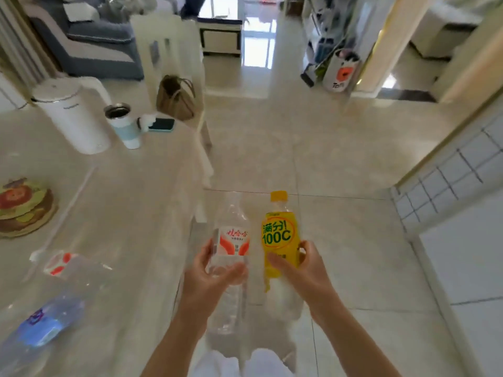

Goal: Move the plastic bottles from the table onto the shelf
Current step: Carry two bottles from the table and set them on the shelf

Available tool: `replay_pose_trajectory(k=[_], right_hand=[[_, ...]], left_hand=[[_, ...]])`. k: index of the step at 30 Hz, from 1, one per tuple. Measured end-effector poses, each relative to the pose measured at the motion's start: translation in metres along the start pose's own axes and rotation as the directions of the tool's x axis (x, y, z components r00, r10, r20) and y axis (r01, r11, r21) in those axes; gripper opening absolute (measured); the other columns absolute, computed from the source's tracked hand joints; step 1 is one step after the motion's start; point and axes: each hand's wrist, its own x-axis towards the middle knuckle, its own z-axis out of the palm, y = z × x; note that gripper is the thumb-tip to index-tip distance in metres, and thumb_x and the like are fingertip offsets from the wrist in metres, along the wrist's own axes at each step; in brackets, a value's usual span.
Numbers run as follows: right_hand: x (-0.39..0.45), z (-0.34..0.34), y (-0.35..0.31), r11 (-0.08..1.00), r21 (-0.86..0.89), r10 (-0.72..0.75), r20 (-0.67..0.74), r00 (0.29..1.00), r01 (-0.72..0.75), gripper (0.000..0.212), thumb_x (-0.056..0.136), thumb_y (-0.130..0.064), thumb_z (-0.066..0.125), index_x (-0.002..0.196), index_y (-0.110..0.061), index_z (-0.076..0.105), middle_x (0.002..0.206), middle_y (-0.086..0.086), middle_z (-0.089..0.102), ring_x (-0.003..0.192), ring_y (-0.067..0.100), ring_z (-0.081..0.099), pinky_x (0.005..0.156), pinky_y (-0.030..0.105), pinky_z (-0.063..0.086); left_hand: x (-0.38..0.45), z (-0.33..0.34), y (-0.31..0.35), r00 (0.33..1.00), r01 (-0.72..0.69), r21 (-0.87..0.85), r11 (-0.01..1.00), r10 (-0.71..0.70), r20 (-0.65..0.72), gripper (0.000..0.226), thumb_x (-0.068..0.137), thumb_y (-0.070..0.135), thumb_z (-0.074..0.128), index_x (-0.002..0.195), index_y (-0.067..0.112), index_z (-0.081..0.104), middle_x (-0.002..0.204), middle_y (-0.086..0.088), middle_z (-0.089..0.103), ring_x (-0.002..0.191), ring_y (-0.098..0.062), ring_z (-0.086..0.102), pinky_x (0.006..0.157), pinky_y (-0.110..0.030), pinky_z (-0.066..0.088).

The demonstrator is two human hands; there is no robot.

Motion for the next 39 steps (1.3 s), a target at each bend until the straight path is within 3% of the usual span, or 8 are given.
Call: replay_pose_trajectory(k=[3,6,12,15,21,27,32,39], right_hand=[[0.004,-0.076,0.021,1.0,0.027,0.003,-0.149,0.989,0.001,0.058,0.057,-0.039,0.088,0.098,-0.03,0.048,0.094,-0.006,0.07,0.081,0.008,0.07,0.07,0.029,0.058],[0.007,-0.152,0.049,0.999,0.039,0.02,-0.312,0.95,-0.008,0.056,0.06,-0.034,0.087,0.097,-0.028,0.046,0.094,-0.006,0.068,0.082,0.009,0.068,0.073,0.032,0.058],[0.003,-0.254,0.085,0.993,0.117,0.069,-0.527,0.847,-0.008,0.059,0.063,-0.029,0.088,0.105,-0.021,0.047,0.095,-0.01,0.062,0.08,-0.001,0.063,0.059,0.014,0.05],[0.005,-0.295,0.1,0.987,0.161,0.112,-0.617,0.779,-0.014,0.061,0.063,-0.025,0.088,0.107,-0.02,0.047,0.095,-0.011,0.06,0.079,-0.002,0.062,0.051,0.012,0.049],[0.023,-0.361,0.114,0.979,0.197,0.18,-0.739,0.65,-0.047,0.064,0.063,-0.03,0.087,0.109,-0.027,0.042,0.093,-0.016,0.06,0.082,0.0,0.062,0.067,0.024,0.056],[0.052,-0.429,0.109,0.977,0.192,0.211,-0.854,0.476,-0.089,0.068,0.067,-0.032,0.085,0.118,-0.024,0.041,0.088,-0.017,0.06,0.079,0.007,0.062,0.075,0.036,0.059],[0.066,-0.481,0.105,0.966,0.236,0.257,-0.917,0.306,-0.105,0.062,0.067,-0.032,0.083,0.113,-0.025,0.042,0.083,-0.018,0.062,0.073,-0.009,0.061,0.059,0.009,0.047],[0.071,-0.546,0.107,0.949,0.29,0.305,-0.944,0.125,-0.127,0.059,0.068,-0.032,0.082,0.109,-0.027,0.039,0.086,-0.016,0.06,0.078,-0.003,0.06,0.055,0.01,0.044]], left_hand=[[0.006,0.073,-0.014,0.998,0.012,0.022,1.0,-0.013,0.061,0.076,0.054,0.035,0.089,0.125,0.026,0.06,0.111,-0.001,0.073,0.095,-0.023,0.073,0.079,-0.039,0.06],[0.006,0.152,-0.029,0.988,0.05,0.02,0.999,-0.053,0.148,0.086,0.051,0.042,0.089,0.129,0.033,0.054,0.109,0.003,0.073,0.092,-0.018,0.073,0.067,-0.025,0.059],[0.017,0.263,-0.048,0.921,0.106,0.125,0.987,-0.145,0.362,0.088,0.053,0.033,0.094,0.13,0.03,0.052,0.106,-0.002,0.075,0.09,-0.023,0.074,0.07,-0.03,0.059],[0.024,0.321,-0.052,0.867,0.025,0.206,0.978,-0.124,0.483,0.076,0.052,0.021,0.091,0.117,0.041,0.056,0.106,0.007,0.074,0.087,-0.017,0.074,0.064,-0.021,0.057],[0.041,0.431,-0.062,0.737,-0.164,0.305,0.938,-0.089,0.67,0.064,0.065,0.003,0.087,0.103,0.047,0.061,0.095,0.013,0.074,0.079,-0.008,0.074,0.063,-0.015,0.055],[0.073,0.547,-0.062,0.593,-0.297,0.314,0.902,-0.084,0.801,0.061,0.064,-0.001,0.086,0.113,0.025,0.059,0.087,0.0,0.073,0.072,-0.004,0.071,0.056,-0.009,0.05],[0.095,0.634,-0.069,0.494,-0.399,0.332,0.855,-0.104,0.863,0.07,0.06,0.014,0.091,0.115,0.038,0.055,0.097,0.007,0.071,0.086,-0.012,0.071,0.073,-0.031,0.058],[0.095,0.735,-0.09,0.317,-0.485,0.311,0.817,-0.168,0.934,0.077,0.05,0.031,0.092,0.114,0.048,0.051,0.097,0.024,0.067,0.089,-0.004,0.069,0.081,-0.042,0.058]])
